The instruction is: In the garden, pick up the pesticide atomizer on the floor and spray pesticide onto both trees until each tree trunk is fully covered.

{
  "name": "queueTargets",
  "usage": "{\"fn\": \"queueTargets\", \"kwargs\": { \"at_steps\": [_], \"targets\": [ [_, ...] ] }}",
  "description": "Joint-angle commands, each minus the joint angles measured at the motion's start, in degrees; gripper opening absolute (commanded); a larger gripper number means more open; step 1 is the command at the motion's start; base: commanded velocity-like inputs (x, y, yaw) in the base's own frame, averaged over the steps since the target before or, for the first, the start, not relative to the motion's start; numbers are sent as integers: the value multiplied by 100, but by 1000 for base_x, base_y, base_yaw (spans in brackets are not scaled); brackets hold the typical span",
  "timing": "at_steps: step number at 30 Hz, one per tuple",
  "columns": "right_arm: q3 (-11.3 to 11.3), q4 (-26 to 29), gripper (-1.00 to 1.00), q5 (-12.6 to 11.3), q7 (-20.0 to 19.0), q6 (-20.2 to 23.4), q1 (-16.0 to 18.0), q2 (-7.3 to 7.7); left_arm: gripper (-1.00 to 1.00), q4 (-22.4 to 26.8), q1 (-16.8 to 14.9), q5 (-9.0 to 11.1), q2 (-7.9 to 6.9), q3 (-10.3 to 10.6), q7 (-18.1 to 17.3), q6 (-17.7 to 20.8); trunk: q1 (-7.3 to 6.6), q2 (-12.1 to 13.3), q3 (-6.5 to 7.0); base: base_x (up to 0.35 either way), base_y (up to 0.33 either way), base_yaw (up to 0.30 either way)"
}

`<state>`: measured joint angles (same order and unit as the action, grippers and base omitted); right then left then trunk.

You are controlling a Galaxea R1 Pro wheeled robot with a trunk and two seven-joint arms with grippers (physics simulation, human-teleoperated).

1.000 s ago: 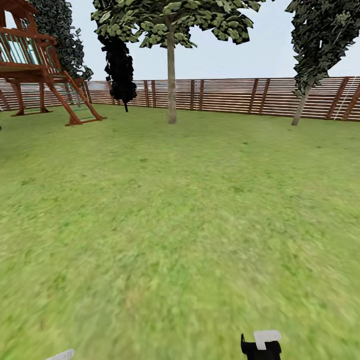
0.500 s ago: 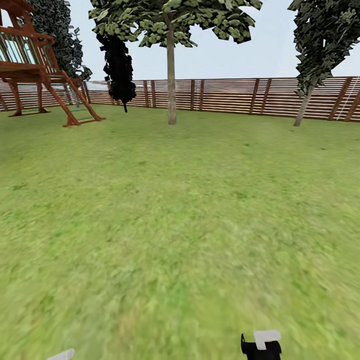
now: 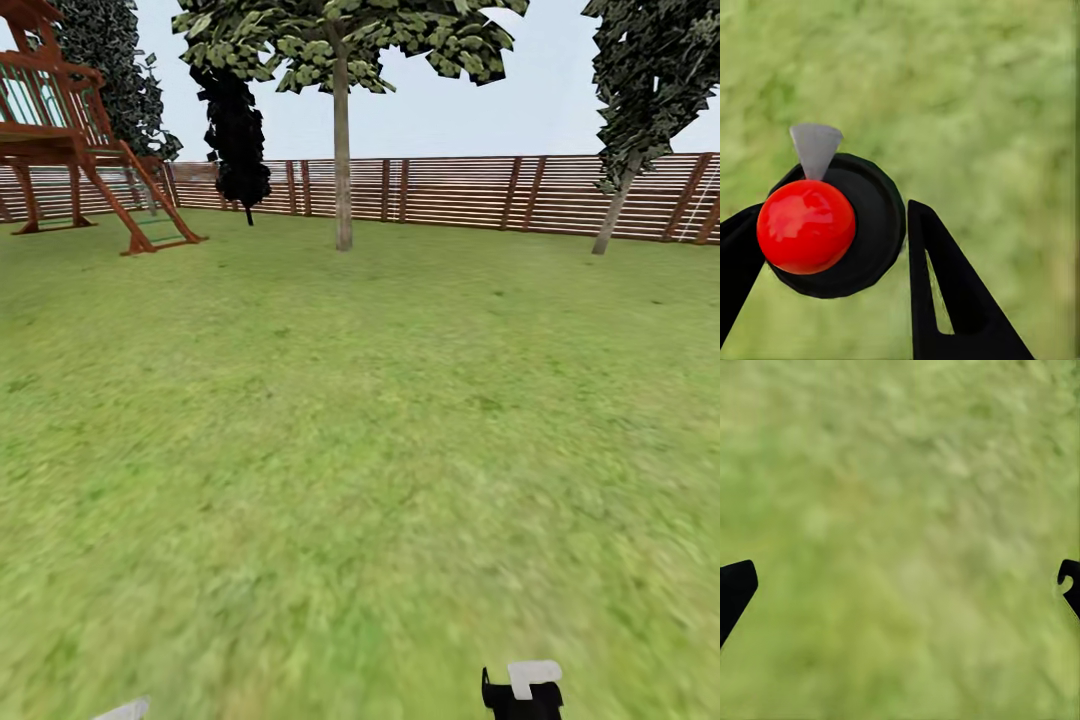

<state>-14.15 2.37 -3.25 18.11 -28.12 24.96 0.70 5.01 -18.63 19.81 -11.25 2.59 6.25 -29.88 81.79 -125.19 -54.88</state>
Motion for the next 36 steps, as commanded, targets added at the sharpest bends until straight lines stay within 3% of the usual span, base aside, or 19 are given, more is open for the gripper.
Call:
{"fn": "queueTargets", "kwargs": {
  "at_steps": [1, 36],
  "targets": [
    [0, 0, 100, 0, 0, 0, 0, 0, -100, 0, 0, 1, 0, -3, -1, 0, 0, 0, 0, 340, 0, 0],
    [0, 0, 100, 1, 0, 0, 0, 5, -100, 0, 0, 2, -10, 0, -1, 0, 0, 0, 0, 340, 0, 0]
  ]
}}
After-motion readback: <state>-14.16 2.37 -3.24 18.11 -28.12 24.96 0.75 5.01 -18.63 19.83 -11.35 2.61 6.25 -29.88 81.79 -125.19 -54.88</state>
